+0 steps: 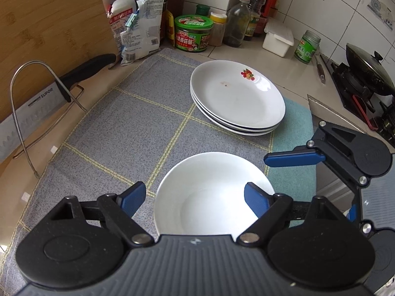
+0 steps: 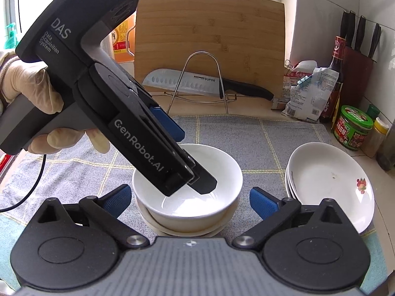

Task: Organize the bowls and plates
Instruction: 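Lower the held bowl into the bowl stack and open the right tool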

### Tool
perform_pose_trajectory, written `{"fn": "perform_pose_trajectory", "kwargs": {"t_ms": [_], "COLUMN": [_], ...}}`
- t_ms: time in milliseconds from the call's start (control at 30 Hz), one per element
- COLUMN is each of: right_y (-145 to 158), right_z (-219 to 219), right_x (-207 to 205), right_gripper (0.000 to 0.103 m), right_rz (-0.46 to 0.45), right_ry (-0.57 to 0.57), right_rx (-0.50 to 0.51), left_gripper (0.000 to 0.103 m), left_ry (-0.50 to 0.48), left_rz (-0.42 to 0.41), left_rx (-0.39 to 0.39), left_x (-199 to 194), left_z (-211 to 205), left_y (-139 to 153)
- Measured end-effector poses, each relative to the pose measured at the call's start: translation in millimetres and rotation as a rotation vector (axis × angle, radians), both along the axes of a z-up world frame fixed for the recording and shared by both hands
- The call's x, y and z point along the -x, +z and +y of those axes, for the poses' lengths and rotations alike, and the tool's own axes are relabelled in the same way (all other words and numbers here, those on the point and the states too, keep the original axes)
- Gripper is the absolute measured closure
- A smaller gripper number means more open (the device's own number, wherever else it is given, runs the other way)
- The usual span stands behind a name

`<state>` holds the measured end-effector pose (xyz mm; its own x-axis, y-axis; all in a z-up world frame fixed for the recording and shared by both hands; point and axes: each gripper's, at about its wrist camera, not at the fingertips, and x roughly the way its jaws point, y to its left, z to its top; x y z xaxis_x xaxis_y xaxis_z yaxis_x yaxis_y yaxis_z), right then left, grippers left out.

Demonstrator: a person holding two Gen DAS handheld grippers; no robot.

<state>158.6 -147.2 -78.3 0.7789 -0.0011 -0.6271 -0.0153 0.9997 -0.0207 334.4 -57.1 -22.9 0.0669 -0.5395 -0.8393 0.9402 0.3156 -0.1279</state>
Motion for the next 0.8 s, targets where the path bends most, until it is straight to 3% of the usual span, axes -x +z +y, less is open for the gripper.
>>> {"fn": "perform_pose_trajectory", "kwargs": {"t_ms": [200,433,700,800], "right_y": [5.5,-0.4,1.4,-4.0], "right_z": [8.9,27.9,30.2,27.8], "right_x": [9.3,11.5,22.7,27.9], "right_gripper": [0.0,0.0,0.0,0.0], "right_rz": [-0.027,-0.013,-0.015,0.008], "right_ry": [0.053,0.099,0.027,-0.016], "right_rx": [-0.043,0.011,0.033,0.065], "left_gripper": [0.011,0.004,0.001,0.001], "left_ry": [0.097,0.213,0.321,0.31], "left_rz": [-0.034,-0.107,-0.264,-0.254], "left_rx": [0.068,0.17,0.271,0.271], "left_x": [-7.7,7.0,40.8,47.8], "left_z": [23.7,60.2,103.4,116.1], "left_y": [12.7,21.9,16.3,3.0]}}
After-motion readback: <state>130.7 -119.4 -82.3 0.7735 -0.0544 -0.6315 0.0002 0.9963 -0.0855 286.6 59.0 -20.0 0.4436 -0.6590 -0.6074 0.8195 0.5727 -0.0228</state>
